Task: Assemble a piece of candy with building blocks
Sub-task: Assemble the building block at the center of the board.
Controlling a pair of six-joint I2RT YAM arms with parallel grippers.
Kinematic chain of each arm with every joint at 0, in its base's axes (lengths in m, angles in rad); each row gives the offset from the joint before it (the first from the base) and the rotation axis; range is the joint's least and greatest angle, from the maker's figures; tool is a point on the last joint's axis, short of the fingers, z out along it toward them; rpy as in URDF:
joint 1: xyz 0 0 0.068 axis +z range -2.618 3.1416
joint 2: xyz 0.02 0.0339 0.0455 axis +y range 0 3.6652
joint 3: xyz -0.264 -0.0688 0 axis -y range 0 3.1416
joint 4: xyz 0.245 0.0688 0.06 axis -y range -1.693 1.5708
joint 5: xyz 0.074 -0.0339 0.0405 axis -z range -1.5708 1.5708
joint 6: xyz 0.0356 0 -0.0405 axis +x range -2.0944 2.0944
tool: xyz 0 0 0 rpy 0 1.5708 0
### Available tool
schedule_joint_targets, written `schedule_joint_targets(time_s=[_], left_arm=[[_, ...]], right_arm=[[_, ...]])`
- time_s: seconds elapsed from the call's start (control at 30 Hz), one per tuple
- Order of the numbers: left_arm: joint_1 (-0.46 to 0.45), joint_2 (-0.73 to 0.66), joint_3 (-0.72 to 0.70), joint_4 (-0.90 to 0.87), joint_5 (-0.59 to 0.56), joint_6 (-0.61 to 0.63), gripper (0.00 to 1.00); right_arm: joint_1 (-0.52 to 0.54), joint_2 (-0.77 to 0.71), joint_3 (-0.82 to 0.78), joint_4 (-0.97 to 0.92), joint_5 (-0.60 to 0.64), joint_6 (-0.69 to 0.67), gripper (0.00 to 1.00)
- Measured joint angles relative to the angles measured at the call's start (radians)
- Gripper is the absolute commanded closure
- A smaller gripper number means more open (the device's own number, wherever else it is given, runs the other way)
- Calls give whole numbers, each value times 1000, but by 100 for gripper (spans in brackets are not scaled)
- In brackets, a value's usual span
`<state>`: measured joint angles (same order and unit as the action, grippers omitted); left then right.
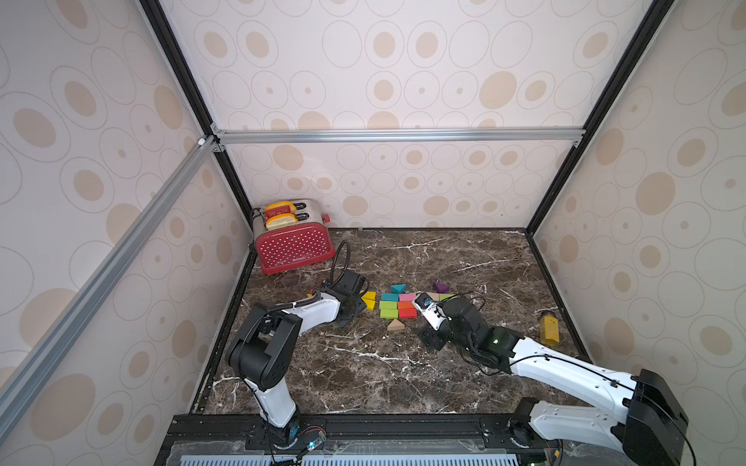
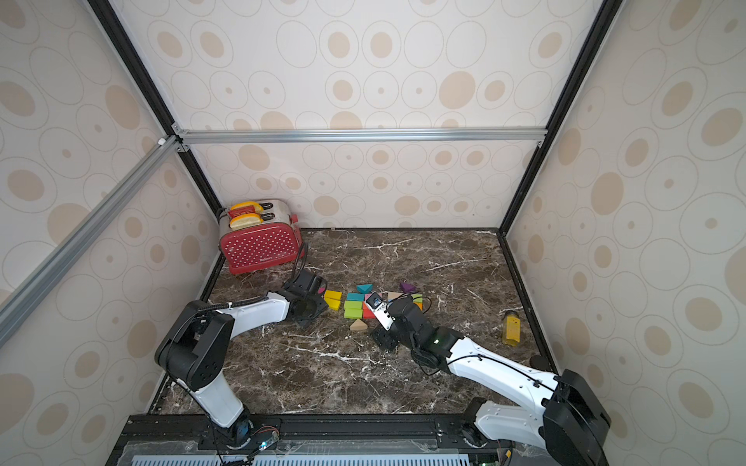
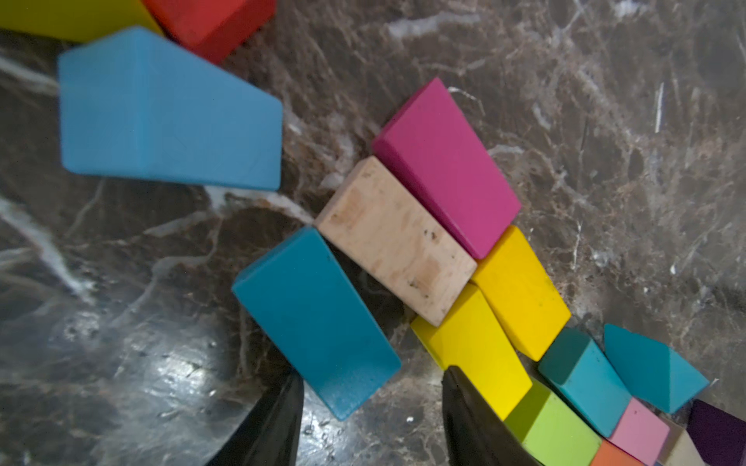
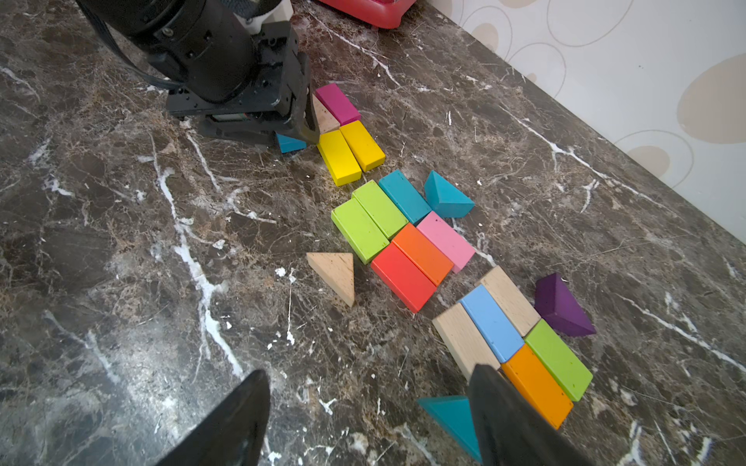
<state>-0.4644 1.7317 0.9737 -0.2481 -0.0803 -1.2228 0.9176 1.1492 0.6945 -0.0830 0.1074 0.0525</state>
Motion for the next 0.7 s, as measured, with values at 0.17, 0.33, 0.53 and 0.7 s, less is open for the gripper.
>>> schedule_joint_targets(time_s=[0.17, 0.33, 0.53, 0.7], left_arm=[[1, 2, 23, -3, 0, 34, 42], [2, -1, 32, -31, -5, 76, 42], [20, -102, 53, -167, -94, 174, 34], [142, -165, 126, -247, -137, 249, 25]], right_arm=[[0, 6, 0, 1, 0, 0, 19], [0, 11, 0, 1, 0, 0, 19], [0, 11, -8, 5, -1, 0, 19], [0, 11, -12, 8, -1, 0, 19]])
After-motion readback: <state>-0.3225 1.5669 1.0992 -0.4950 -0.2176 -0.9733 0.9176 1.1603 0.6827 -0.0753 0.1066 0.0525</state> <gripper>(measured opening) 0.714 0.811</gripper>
